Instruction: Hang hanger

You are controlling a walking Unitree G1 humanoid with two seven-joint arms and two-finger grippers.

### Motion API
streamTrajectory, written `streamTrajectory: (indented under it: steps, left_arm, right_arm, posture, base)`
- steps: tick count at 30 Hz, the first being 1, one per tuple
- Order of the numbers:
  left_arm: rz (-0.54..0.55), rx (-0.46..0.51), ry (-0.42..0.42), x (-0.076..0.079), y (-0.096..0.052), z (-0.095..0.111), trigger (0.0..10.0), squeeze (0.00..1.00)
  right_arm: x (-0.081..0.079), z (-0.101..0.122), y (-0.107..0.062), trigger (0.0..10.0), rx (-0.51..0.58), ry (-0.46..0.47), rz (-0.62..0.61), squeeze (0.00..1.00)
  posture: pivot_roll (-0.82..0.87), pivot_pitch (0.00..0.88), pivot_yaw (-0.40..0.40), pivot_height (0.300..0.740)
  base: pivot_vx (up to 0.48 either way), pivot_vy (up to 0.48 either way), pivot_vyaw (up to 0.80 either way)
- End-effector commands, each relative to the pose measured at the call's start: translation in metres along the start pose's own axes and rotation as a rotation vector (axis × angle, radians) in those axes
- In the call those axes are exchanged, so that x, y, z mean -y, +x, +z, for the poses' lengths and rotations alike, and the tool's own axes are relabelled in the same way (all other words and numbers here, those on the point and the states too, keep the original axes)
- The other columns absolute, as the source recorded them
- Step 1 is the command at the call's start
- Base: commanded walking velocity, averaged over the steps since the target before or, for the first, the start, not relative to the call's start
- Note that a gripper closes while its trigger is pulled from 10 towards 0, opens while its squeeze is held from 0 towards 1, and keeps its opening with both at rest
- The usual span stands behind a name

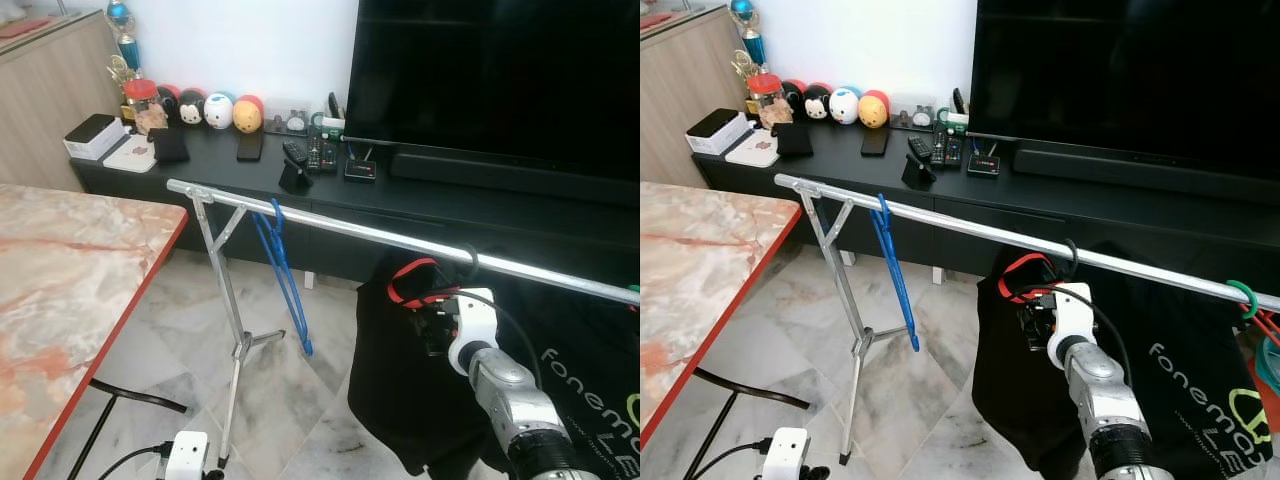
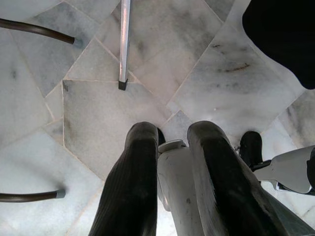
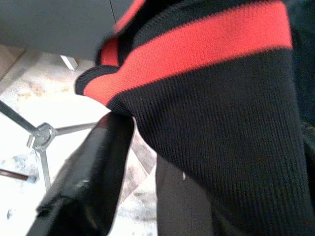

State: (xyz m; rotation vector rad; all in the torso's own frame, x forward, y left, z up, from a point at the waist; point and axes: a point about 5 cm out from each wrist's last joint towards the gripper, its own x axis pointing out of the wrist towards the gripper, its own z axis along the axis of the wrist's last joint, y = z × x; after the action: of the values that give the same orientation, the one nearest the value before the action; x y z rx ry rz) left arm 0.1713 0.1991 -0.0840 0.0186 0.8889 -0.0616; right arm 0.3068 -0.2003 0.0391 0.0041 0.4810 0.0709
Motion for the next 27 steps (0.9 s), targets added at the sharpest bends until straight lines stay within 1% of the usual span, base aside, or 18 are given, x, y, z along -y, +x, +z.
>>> streamTrajectory:
  steps: [1,19,21,27]
  left_arm:
    - [0.005,-0.038,-0.004,-0.001,-0.002,-0.009,10.0,0.0]
    - [0.021,-0.044,-0.009,-0.005,-0.003,-0.009,10.0,0.0]
    - [0.023,-0.044,-0.006,-0.007,-0.003,-0.01,10.0,0.0]
    - [0.02,-0.047,0.004,-0.009,-0.004,-0.011,10.0,0.0]
  right_arm:
    - [0.0,0.002,0.002,0.0,0.009,0.005,-0.005,0.0]
    - [-0.007,0.002,0.007,0.0,0.037,0.036,-0.002,0.0]
    - [-0.011,0.004,0.008,0.0,0.058,0.049,0.002,0.0]
    - [-0.016,0.002,0.008,0.0,0.059,0.059,0.0,0.0]
  posture:
    - [0.07,0.0,-0.045,0.74]
    - [0.08,0.0,-0.034,0.74]
    - [0.07,0.0,-0.029,0.74]
    - [0.08,0.0,-0.015,0.74]
  base:
    - [0.0,0.0,0.0]
    - [0.0,0.0,0.0]
    - [0.0,0.0,0.0]
    - [0.0,0.0,0.0]
